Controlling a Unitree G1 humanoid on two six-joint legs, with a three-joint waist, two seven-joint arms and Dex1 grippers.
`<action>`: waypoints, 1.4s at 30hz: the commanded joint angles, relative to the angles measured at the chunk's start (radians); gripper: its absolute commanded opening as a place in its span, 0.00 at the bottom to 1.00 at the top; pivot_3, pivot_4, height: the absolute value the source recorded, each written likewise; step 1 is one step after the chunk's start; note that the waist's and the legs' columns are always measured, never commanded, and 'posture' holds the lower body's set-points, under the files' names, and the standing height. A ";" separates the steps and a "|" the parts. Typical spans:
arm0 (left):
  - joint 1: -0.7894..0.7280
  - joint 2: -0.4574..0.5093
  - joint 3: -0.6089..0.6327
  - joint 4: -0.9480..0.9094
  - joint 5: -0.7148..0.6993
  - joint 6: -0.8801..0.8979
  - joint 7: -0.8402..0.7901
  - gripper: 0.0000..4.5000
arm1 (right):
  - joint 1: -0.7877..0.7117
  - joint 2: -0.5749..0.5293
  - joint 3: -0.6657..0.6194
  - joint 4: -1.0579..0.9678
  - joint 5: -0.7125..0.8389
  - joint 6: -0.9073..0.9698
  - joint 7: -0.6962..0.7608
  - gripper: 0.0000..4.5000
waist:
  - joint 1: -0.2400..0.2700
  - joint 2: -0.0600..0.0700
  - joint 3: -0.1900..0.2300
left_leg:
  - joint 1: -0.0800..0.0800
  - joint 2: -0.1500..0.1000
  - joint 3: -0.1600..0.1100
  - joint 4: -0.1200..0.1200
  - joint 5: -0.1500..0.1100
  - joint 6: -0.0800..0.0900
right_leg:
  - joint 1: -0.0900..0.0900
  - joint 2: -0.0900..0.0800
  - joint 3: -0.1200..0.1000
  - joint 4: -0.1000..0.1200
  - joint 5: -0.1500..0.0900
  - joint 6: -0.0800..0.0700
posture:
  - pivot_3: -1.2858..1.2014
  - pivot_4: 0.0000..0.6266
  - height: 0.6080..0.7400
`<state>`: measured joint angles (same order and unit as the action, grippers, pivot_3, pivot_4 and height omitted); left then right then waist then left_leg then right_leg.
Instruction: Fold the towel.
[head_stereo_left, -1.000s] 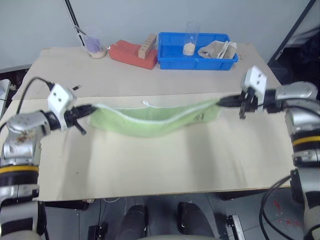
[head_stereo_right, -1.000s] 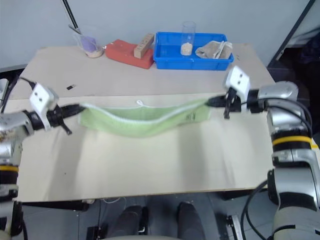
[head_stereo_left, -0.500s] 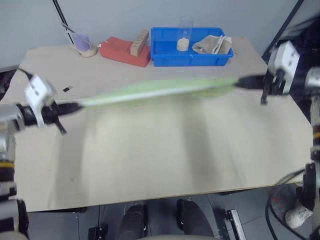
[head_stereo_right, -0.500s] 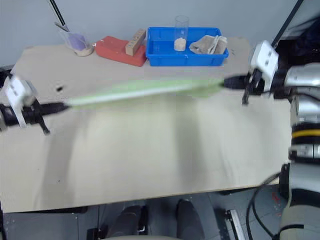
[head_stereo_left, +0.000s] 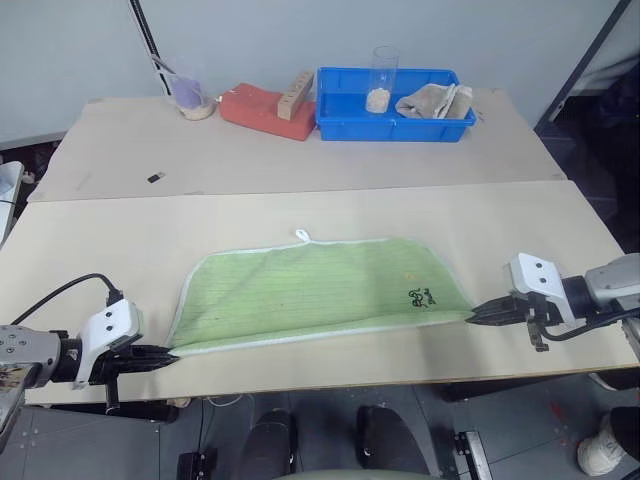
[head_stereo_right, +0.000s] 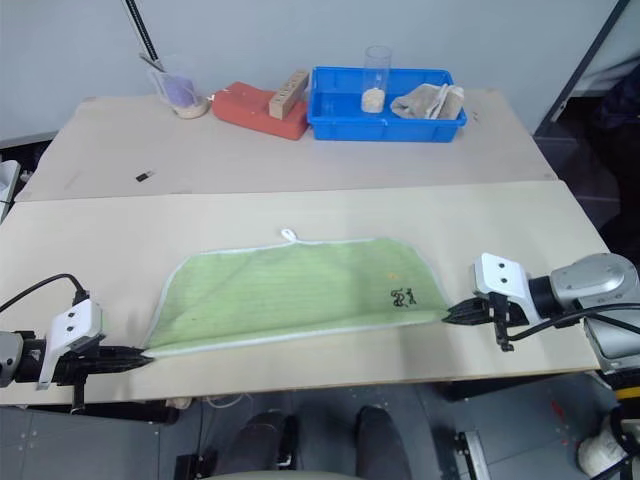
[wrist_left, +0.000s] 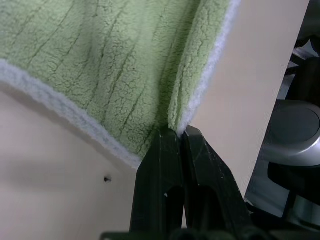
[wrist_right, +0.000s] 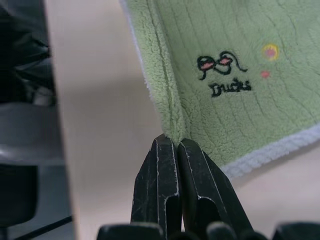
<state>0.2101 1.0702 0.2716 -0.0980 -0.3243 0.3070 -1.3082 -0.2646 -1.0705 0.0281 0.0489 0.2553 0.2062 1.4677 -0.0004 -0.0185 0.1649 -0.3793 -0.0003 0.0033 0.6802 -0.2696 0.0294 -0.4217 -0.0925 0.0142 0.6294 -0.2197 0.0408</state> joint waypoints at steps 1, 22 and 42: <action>-0.092 0.022 0.008 0.052 -0.021 0.027 0.001 0.00 | -0.082 -0.003 -0.025 0.016 0.040 0.111 -0.014 0.01 | 0.000 0.000 0.000 | 0.000 0.000 0.000 0.000 0.000 0.000 | 0.000 0.000 0.000 0.000 0.000 0.000 | 0.52 0.24 1.00; -0.861 -0.215 -0.283 0.707 0.167 -0.034 0.136 0.00 | -0.649 0.252 0.118 0.605 -0.152 0.310 -0.234 0.01 | -0.018 0.000 0.000 | -0.010 -0.003 0.006 0.001 0.000 -0.001 | -0.006 0.001 -0.001 0.002 0.002 0.002 | 0.52 0.24 1.00; -0.659 -0.206 -0.201 0.070 -0.098 0.001 0.025 1.00 | -0.176 0.344 -0.259 -0.018 -0.011 0.470 -0.689 0.83 | -0.011 0.000 0.000 | -0.013 -0.002 -0.001 0.001 0.000 0.000 | -0.007 -0.002 0.001 0.002 0.004 0.005 | 0.52 0.24 1.00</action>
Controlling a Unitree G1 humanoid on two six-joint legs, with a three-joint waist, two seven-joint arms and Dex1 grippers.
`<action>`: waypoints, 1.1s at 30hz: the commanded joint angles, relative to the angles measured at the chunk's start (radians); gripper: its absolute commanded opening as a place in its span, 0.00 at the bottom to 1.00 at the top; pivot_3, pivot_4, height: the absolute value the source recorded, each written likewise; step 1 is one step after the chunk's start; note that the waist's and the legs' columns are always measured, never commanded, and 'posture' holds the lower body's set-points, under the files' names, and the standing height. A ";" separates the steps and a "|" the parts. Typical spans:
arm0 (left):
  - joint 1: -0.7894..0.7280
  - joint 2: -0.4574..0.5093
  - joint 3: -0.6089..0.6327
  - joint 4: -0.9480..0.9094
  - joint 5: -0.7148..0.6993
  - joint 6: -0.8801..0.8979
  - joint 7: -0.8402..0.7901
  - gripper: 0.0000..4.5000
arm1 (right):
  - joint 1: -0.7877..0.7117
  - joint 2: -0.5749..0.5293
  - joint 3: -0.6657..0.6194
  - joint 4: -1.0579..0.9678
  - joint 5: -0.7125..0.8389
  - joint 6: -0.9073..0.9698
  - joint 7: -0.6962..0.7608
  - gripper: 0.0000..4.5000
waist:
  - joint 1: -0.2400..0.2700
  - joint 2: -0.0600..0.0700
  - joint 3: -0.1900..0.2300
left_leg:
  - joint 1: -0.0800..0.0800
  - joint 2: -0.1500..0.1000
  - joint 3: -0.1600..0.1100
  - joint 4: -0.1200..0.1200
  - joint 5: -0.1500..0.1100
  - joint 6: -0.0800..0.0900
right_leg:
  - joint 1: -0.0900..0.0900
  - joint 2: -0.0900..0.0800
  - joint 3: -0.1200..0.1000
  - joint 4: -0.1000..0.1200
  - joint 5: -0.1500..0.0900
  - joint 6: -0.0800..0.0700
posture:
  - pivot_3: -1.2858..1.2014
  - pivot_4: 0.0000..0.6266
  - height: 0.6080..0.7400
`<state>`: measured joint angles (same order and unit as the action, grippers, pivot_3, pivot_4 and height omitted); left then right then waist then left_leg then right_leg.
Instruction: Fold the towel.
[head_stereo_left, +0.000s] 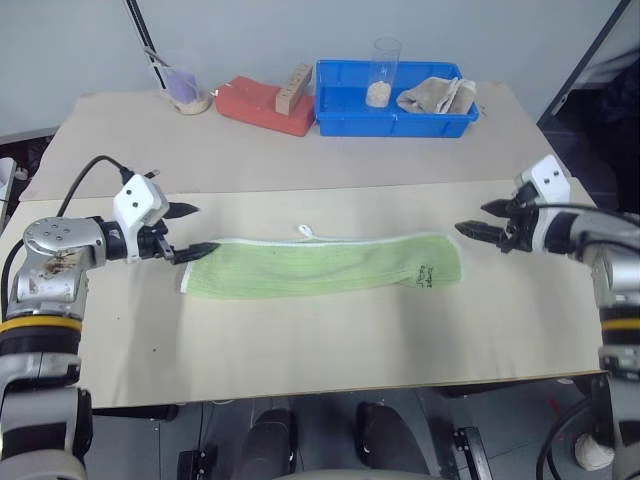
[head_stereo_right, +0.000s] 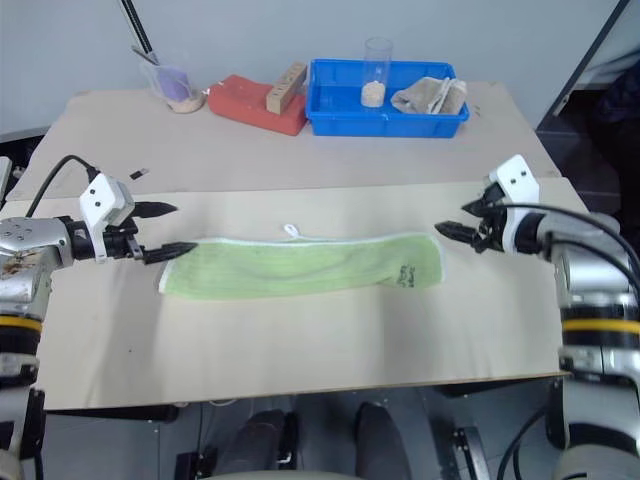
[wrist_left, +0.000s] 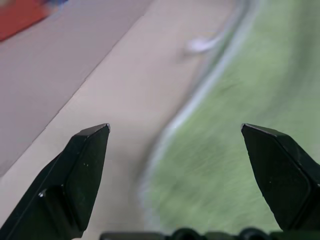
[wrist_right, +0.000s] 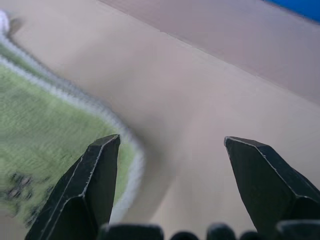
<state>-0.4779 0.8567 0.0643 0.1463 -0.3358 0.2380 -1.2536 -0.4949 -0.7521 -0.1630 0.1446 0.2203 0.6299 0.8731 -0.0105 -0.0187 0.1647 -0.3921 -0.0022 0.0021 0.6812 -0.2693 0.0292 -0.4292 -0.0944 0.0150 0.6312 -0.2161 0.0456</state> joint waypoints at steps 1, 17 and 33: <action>0.047 0.004 0.001 -0.227 -0.108 0.090 -0.033 1.00 | 0.088 0.048 -0.087 -0.144 0.026 0.069 -0.134 0.83 | -0.001 0.000 0.000 | 0.001 0.000 0.000 0.000 0.000 0.000 | 0.001 0.000 0.000 0.000 0.000 0.000 | 0.52 0.24 1.00; 0.080 -0.013 -0.057 -0.349 -0.140 0.118 -0.049 1.00 | 0.208 0.214 -0.129 -0.272 0.214 0.353 -0.288 0.59 | -0.003 0.000 0.000 | 0.008 -0.001 0.000 0.000 0.000 0.000 | 0.005 0.004 0.001 -0.003 0.000 0.000 | 0.52 0.24 1.00; 0.155 -0.018 0.052 -0.410 -0.229 0.134 -0.010 1.00 | 0.021 -0.033 -0.081 -0.245 0.342 0.424 -0.061 0.00 | -0.004 0.000 0.000 | 0.008 0.000 0.000 0.000 0.000 0.000 | 0.006 0.004 0.001 -0.004 0.000 0.000 | 0.52 0.24 1.00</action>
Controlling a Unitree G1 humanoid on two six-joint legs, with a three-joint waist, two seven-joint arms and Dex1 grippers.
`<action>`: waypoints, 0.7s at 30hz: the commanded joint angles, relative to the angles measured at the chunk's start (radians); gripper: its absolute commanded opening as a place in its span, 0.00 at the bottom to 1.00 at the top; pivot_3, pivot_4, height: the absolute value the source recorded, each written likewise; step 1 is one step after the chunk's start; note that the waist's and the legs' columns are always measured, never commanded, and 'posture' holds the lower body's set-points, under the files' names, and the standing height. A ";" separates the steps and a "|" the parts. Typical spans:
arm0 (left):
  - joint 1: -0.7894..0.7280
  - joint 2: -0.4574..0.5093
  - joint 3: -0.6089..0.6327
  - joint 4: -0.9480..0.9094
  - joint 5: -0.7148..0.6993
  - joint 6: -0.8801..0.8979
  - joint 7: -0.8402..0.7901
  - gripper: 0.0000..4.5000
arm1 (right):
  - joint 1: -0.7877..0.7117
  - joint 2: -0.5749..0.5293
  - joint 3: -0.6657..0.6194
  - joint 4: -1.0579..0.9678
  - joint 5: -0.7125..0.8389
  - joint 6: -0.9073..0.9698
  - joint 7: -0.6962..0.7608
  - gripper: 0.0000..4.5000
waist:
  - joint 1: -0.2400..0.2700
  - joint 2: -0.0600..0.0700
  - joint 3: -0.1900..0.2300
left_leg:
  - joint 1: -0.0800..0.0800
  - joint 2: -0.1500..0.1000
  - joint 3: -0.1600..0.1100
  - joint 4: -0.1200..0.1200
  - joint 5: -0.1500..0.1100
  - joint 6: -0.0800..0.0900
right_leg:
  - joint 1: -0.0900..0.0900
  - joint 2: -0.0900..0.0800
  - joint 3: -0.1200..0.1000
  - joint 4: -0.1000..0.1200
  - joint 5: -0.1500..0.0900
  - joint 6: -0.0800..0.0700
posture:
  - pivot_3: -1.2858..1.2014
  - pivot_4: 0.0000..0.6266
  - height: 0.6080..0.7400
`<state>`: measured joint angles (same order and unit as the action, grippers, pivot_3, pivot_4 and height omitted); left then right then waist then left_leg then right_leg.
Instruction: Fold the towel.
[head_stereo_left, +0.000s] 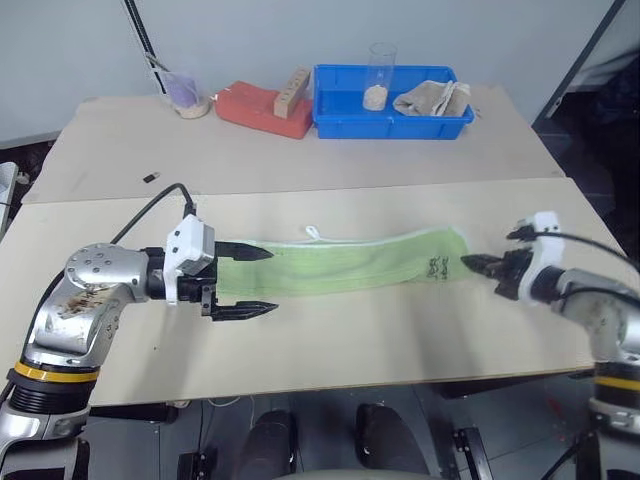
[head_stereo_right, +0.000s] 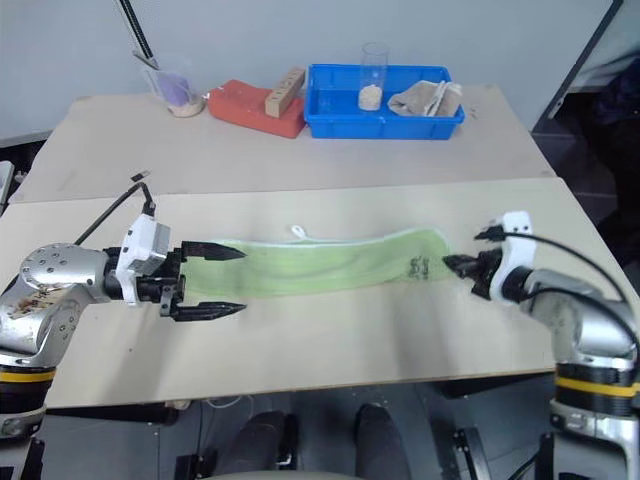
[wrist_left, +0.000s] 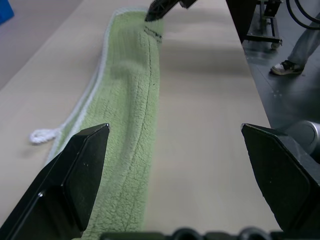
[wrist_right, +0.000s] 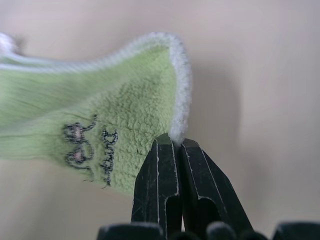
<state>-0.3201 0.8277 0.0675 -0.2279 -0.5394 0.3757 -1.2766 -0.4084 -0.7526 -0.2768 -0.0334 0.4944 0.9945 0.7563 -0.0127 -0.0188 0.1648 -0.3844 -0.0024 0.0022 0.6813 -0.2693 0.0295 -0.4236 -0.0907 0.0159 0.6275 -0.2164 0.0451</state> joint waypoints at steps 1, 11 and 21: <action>0.001 0.017 0.059 -0.041 -0.026 -0.007 0.018 1.00 | -0.101 -0.030 0.057 -0.094 0.090 0.098 0.058 0.00 | -0.006 0.000 0.000 | 0.000 0.000 0.000 0.000 0.000 0.000 | -0.001 0.000 0.000 0.000 0.000 0.000 | 0.52 0.24 1.00; 0.025 0.071 0.110 -0.113 -0.021 -0.002 0.062 1.00 | -0.208 0.185 0.290 -0.133 0.086 0.170 -0.061 0.00 | 0.002 0.000 0.000 | -0.002 0.000 -0.001 0.000 0.000 0.000 | -0.001 -0.001 0.000 0.000 0.000 0.000 | 0.52 0.24 1.00; 0.050 0.070 0.112 -0.177 -0.026 0.035 0.137 1.00 | -0.230 0.335 0.381 -0.101 0.053 0.141 -0.125 0.00 | -0.001 0.000 0.000 | -0.003 0.000 -0.002 0.000 0.000 0.000 | -0.002 0.000 -0.001 0.001 0.000 0.000 | 0.52 0.24 1.00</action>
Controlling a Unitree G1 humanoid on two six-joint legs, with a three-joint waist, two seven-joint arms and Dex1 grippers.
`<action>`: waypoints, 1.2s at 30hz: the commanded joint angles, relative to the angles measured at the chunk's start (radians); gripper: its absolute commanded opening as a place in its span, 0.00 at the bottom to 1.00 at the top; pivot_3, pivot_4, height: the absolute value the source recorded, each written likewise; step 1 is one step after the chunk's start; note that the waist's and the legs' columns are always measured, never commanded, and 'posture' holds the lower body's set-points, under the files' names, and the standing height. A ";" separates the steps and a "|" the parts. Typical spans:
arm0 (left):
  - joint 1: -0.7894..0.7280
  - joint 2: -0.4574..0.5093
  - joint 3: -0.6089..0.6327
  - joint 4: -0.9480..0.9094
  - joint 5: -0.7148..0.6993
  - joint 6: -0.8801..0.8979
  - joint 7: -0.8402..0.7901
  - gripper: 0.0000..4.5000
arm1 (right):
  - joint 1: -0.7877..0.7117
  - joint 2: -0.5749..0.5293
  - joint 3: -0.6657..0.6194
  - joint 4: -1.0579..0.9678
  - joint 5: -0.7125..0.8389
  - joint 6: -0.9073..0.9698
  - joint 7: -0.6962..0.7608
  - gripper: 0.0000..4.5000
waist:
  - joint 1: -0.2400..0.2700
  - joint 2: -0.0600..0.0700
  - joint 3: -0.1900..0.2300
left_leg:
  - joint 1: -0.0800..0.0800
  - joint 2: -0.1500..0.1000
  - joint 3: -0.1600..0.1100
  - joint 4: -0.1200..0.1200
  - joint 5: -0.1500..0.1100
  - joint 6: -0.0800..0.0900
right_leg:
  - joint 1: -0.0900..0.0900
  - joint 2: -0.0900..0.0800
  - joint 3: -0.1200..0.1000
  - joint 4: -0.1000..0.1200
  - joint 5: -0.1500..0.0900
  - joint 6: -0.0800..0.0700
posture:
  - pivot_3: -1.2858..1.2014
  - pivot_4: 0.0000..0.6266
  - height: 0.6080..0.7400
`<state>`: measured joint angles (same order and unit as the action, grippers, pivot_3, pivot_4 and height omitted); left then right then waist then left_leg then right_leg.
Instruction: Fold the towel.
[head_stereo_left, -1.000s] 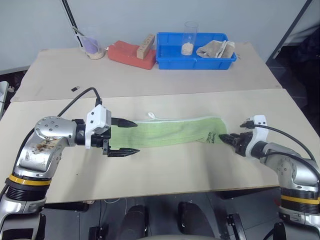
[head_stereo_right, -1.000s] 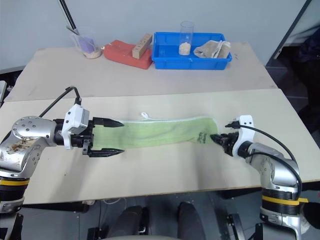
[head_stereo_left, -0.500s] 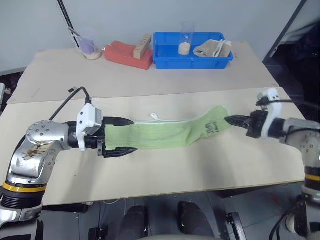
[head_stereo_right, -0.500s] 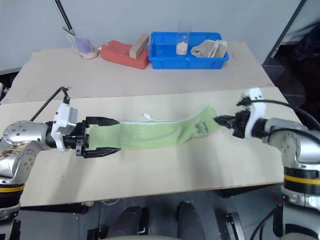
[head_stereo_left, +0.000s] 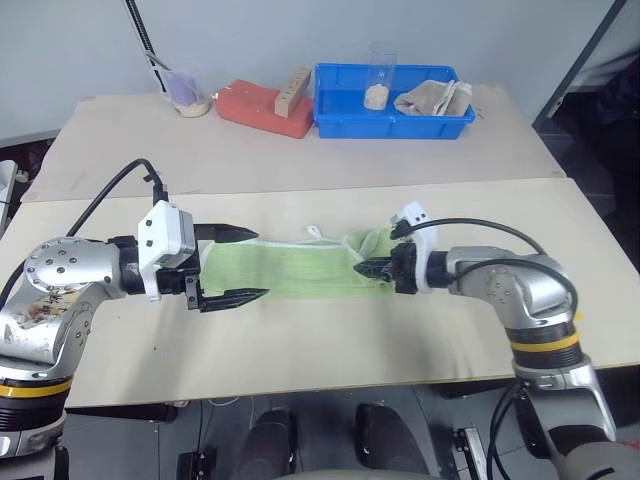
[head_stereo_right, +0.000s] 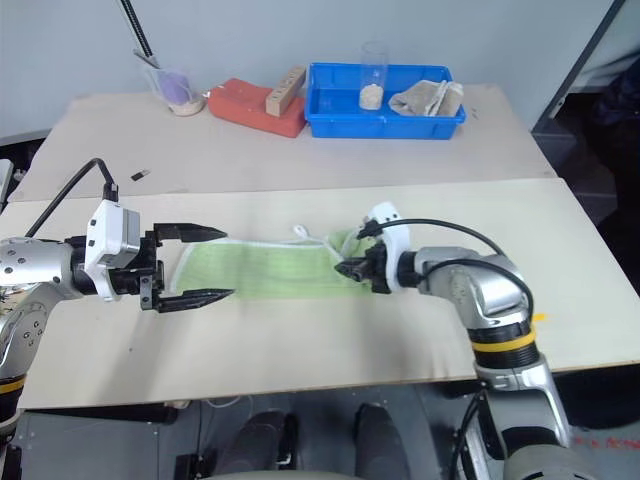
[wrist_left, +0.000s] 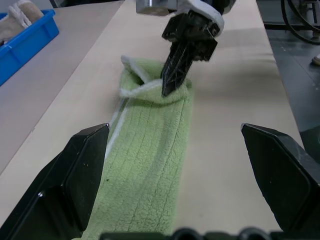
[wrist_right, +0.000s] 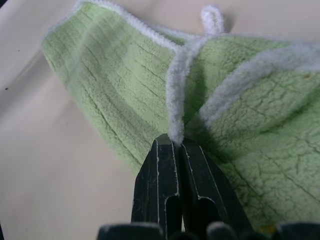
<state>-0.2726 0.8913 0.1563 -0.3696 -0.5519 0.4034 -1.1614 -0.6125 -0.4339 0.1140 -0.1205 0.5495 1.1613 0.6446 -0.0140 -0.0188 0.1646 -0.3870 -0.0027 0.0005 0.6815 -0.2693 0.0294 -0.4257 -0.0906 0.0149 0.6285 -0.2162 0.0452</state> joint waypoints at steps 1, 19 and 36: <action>0.003 0.006 0.023 -0.037 -0.013 0.009 0.026 1.00 | -0.027 0.023 -0.011 -0.014 -0.002 -0.026 -0.017 0.00 | 0.000 0.000 0.000 | 0.000 0.000 0.000 0.000 0.000 0.000 | 0.000 0.000 0.000 0.000 0.000 0.000 | 0.52 0.24 1.00; 0.011 -0.011 0.022 -0.020 0.003 -0.001 0.081 1.00 | -0.001 -0.133 0.062 -0.257 -0.043 -0.212 0.120 1.00 | 0.002 0.000 0.000 | 0.000 0.000 0.000 0.000 0.000 0.000 | 0.000 -0.001 0.000 -0.001 0.000 0.000 | 0.52 0.24 1.00; 0.234 -0.072 0.108 -0.105 -0.012 0.002 0.189 1.00 | 0.144 -0.422 0.076 -0.249 -0.211 -0.601 0.357 1.00 | 0.003 0.000 0.000 | 0.002 0.001 0.000 0.000 0.000 0.000 | 0.001 -0.001 0.000 -0.002 0.000 0.000 | 0.52 0.24 1.00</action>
<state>-0.0486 0.8110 0.2386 -0.4229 -0.5516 0.4182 -0.9696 -0.4719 -0.8613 0.1855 -0.3599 0.3635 0.6058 1.0006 -0.0110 -0.0192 0.1649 -0.3854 -0.0017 0.0010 0.6812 -0.2694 0.0295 -0.4243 -0.0917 0.0153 0.6261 -0.2163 0.0450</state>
